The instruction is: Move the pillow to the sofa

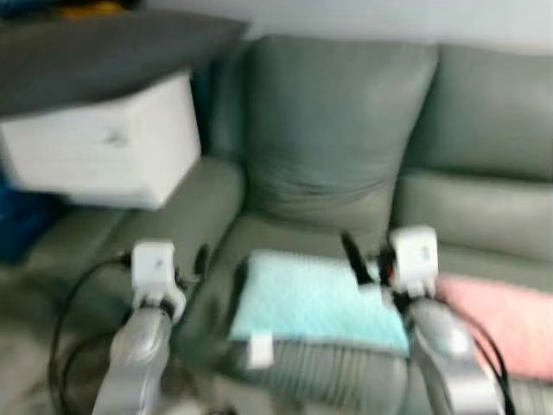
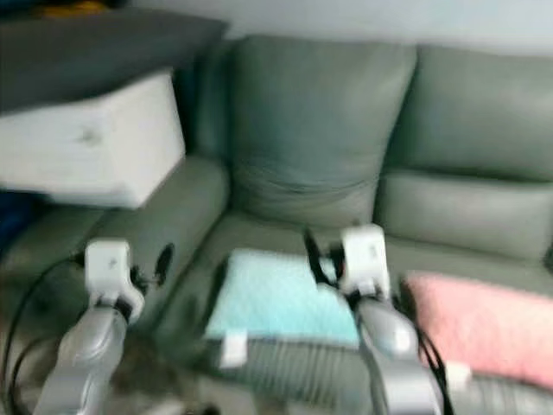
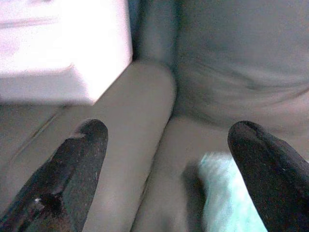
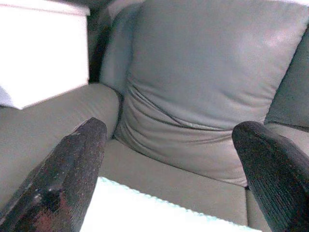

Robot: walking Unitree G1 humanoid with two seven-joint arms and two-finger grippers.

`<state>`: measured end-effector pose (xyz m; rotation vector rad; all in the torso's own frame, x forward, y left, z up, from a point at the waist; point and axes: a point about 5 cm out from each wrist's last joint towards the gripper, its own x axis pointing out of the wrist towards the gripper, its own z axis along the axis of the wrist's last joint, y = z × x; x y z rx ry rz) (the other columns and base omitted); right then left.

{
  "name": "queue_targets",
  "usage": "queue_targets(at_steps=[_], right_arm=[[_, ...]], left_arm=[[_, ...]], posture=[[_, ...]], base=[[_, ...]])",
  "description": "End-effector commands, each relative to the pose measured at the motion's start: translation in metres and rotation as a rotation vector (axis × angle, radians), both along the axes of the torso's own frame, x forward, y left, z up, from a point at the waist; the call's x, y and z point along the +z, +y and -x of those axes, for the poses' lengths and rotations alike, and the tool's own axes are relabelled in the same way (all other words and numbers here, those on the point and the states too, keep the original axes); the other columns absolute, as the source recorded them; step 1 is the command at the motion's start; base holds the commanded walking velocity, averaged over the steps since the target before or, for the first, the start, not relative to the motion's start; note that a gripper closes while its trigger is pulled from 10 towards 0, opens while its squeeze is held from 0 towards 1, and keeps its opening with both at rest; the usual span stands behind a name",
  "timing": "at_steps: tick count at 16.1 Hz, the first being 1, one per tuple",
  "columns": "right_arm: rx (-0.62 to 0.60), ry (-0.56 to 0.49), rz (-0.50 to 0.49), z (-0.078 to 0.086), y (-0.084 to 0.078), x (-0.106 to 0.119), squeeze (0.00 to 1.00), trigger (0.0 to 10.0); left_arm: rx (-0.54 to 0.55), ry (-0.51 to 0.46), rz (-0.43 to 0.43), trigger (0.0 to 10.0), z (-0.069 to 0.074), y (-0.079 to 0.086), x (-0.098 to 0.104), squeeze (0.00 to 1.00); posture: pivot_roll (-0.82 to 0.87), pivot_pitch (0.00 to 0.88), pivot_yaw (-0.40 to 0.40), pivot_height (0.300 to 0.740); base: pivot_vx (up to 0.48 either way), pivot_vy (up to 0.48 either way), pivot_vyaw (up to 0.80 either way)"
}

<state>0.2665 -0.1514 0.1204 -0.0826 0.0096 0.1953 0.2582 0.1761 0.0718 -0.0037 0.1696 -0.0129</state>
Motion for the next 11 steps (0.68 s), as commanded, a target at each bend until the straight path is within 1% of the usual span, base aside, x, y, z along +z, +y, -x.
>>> queue_targets(at_steps=[1, 11], right_arm=[[-0.002, 0.004, -0.001, -0.0004, -0.001, 0.0003, 0.0, 10.0], [0.002, 0.004, 0.004, -0.0019, -0.0018, 0.0008, 0.0, 10.0]], left_arm=[[-0.011, -0.035, -0.005, 10.0, -0.0079, -0.0024, 0.0103, 0.0], [-0.016, -0.031, -0.001, 10.0, -0.0087, -0.0044, 0.0097, 0.0]], posture=[[-0.12, 0.0, 0.042, 0.74], [-0.12, 0.0, 0.039, 0.74]], base=[[-0.274, 0.0, 0.0], [-0.272, 0.0, 0.0]])
